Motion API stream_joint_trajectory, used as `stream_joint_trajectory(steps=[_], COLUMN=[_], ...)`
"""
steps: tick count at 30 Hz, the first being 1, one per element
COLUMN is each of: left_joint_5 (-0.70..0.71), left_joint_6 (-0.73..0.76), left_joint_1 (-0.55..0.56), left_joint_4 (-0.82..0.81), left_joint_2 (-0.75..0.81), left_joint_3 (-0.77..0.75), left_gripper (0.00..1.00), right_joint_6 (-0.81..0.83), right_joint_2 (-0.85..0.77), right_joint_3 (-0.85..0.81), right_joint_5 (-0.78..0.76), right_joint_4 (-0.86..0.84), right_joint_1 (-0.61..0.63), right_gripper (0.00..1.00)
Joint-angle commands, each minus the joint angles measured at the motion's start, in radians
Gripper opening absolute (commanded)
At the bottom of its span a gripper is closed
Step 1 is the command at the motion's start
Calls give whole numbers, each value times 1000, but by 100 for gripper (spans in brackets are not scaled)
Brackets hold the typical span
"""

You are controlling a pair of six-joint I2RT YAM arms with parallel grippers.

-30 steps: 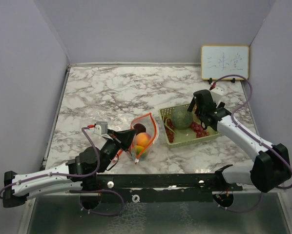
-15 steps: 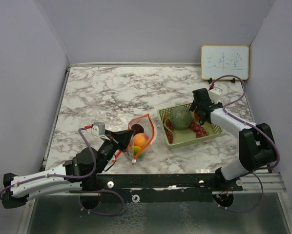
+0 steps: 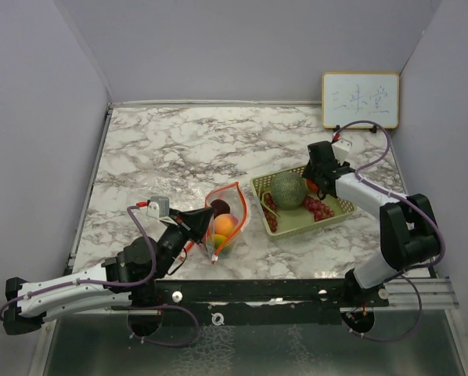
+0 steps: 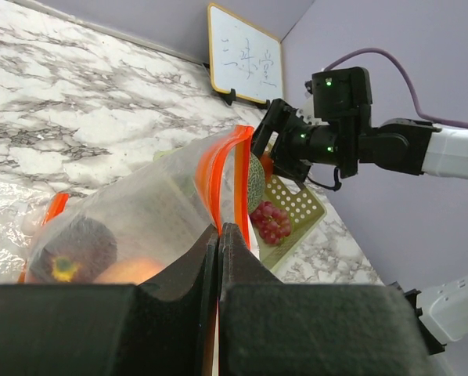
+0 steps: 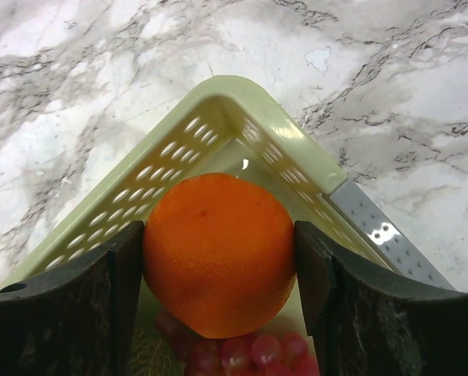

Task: Place the food in the zip-top bag and seal the zipper
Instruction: Pick up the fake fruit from the bin, then place the fake fruit in the zipper food storage bag.

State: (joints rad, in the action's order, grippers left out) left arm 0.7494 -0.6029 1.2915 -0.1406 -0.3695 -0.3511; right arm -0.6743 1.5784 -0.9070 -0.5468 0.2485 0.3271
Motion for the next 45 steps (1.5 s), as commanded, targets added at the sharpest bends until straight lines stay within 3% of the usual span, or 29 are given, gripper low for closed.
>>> stream_joint_trajectory(steps=[1,8,13,17,20,23,29,32,37,40,45], left_joint_5=[24,58,51,50,56,56,45,43,17,12,13], left_joint_6=[-2,-16,-29,-36,-42,-47,-49,-51,-65,-69,-68], left_joint_1=[2,2,2,2,2,2,2,1,2,2,1], left_joint_4=[-2,13,-3,1,3,2,17,19,18,44,85], left_joint_2=[-3,-37,-56,-79,-87,-88,-84,-83,-80,-79,-63], left_joint_3=[-4,0,-2,-10,-12,-13,-33,-35,-44,-60,-89], left_gripper=[0,0,0,0,0,0,0,0,0,0,0], right_joint_6=[15,144,164,119,98,86,52,46,55,87,174], right_joint_2=[-150,-477,-598,-594,-558,-498,-360,-327,-302,-300,-335], right_joint_3=[9,27,23,24,26,24,17,13,15,0,-27], right_joint_5=[33,251,518,554,568,584,561,452,241,229,224], right_joint_4=[50,105,112,45,-80,-195,-261,-234,-194,-218,-218], right_joint_1=[0,21,119,353,567,705,788,813,819,820,822], right_gripper=[19,12,11,11,11,11,11,11,41,57,99])
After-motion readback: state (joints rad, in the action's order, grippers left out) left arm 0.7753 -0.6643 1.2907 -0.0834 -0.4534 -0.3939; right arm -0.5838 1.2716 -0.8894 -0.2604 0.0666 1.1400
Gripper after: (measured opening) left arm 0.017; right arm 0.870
